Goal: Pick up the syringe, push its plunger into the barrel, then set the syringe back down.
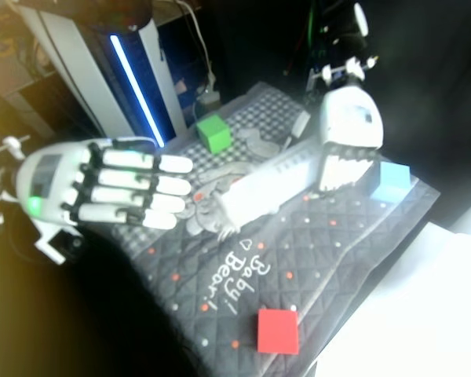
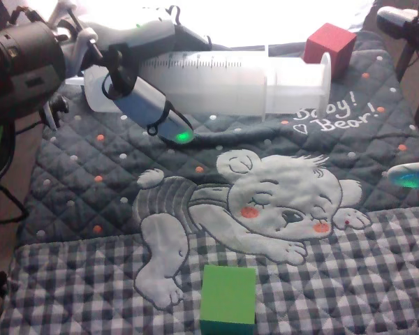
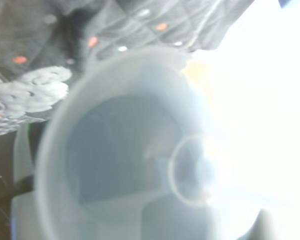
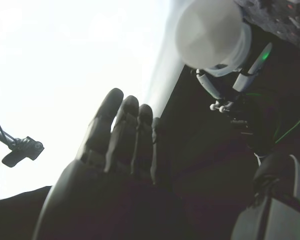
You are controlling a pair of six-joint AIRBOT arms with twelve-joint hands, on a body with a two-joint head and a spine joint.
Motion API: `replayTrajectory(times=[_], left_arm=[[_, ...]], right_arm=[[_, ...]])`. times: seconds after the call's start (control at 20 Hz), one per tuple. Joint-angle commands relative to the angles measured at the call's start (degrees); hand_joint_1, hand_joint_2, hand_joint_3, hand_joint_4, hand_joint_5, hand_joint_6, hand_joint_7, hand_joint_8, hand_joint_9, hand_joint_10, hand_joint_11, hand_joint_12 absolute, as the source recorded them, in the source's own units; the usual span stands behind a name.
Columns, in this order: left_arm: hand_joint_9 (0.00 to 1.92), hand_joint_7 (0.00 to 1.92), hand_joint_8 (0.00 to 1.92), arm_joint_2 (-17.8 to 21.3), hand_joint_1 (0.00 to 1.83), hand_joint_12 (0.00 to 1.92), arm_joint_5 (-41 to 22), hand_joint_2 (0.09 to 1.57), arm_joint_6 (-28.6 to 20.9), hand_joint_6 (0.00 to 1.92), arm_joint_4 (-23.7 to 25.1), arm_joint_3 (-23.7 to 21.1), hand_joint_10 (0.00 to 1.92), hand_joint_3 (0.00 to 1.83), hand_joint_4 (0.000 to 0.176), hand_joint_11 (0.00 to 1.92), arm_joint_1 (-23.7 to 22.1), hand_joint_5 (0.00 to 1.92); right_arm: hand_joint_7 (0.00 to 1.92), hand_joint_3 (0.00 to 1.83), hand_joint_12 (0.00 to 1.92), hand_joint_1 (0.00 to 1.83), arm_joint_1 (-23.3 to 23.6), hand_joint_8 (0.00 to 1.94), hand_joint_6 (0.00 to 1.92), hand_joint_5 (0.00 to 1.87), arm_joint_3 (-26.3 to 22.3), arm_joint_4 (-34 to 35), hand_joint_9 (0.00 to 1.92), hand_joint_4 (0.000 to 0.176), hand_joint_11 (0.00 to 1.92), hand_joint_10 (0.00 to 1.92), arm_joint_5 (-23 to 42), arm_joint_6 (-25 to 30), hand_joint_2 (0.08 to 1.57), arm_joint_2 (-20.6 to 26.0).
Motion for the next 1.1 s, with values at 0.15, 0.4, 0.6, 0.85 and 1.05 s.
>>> replayTrajectory(times=[0.15,0.4,0.6,0.85,1.05], left_arm=[[1.46,1.33,1.92,1.18,1.47,1.92,-9.99,1.15,0.24,1.92,-6.04,-0.39,1.92,0.0,0.0,1.48,-1.5,1.05],[1.38,1.24,1.92,1.5,1.42,1.92,-10.72,1.17,0.24,1.92,-6.76,-0.41,1.92,0.01,0.0,1.38,-1.62,0.98],[1.35,1.17,1.92,2.09,1.42,1.92,-11.06,1.17,0.31,1.92,-6.46,-1.12,1.92,0.0,0.0,1.39,-2.17,0.93],[1.43,1.27,1.92,2.7,1.4,1.92,-11.05,1.17,0.64,1.92,-6.68,-1.44,1.92,0.0,0.0,1.47,-2.43,1.03],[1.43,1.27,1.92,2.82,1.4,1.92,-11.16,1.17,0.64,1.92,-6.7,-1.49,1.92,0.0,0.0,1.48,-2.7,1.02]], right_arm=[[0.26,0.0,0.73,0.54,0.8,0.0,0.0,0.17,0.88,2.19,0.25,0.031,0.0,0.0,6.92,0.41,0.81,-0.94],[0.24,0.0,0.61,0.58,0.86,0.01,0.0,0.18,1.37,2.96,0.25,0.061,0.03,0.01,6.93,0.41,0.76,-1.95],[0.22,0.01,0.49,0.52,1.46,0.0,0.0,0.13,2.0,3.56,0.24,0.055,0.05,0.0,6.94,0.41,0.76,-3.42],[0.15,0.0,0.22,0.17,1.64,0.0,0.0,0.12,2.7,4.57,0.15,0.0,0.07,0.0,6.96,0.52,0.86,-5.26],[0.06,0.0,0.12,0.04,2.08,0.0,0.0,0.04,3.52,4.65,0.07,0.0,0.05,0.0,6.97,1.5,0.92,-6.63]])
